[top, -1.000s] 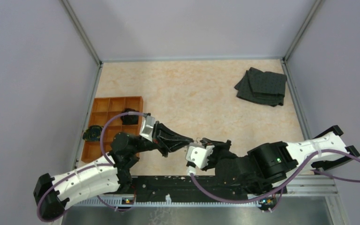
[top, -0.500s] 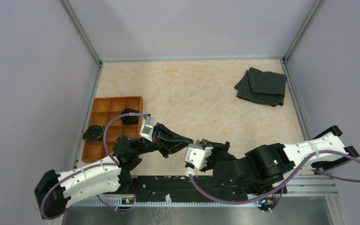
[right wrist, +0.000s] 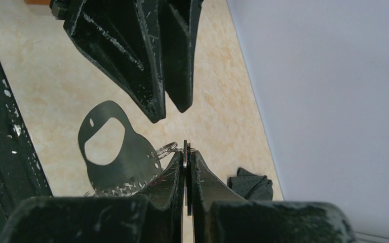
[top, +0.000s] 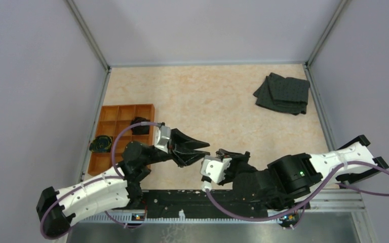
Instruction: Remove the keys from the keyring
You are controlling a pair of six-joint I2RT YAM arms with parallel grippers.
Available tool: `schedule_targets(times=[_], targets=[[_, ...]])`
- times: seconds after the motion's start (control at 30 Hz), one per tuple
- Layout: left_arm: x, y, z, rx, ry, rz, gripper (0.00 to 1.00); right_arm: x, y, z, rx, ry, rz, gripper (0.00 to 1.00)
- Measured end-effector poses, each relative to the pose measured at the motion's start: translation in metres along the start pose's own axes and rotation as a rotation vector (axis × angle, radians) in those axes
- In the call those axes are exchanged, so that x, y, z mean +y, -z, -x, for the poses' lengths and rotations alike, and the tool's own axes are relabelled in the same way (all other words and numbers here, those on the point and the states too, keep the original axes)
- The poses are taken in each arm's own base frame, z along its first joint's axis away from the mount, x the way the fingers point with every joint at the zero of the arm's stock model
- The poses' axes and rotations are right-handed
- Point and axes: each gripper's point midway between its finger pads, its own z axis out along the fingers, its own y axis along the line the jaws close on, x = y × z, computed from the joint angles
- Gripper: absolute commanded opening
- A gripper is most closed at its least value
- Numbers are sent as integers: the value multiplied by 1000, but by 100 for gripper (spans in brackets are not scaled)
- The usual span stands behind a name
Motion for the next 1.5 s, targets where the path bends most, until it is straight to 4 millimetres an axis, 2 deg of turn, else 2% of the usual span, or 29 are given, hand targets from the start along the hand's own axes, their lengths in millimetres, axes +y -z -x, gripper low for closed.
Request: schedule_targets(times=[0.27, 0.4, 0.73, 1.13, 1.5], targets=[[-17, -12, 28, 57, -148, -97, 49, 7, 5, 2, -12, 27, 25, 0], [-25, -20, 34, 124, -184, -167, 50, 8, 8, 3, -19, 36, 34, 0], [-18, -11, 16, 242, -129, -281, 51, 7, 13, 7, -29, 51, 46, 0], [-29, -17, 4, 240, 16, -441, 50, 7, 13, 8, -31, 67, 46, 0], [-37, -18, 9, 214, 59, -512, 47, 4, 14, 10, -31, 68, 36, 0]])
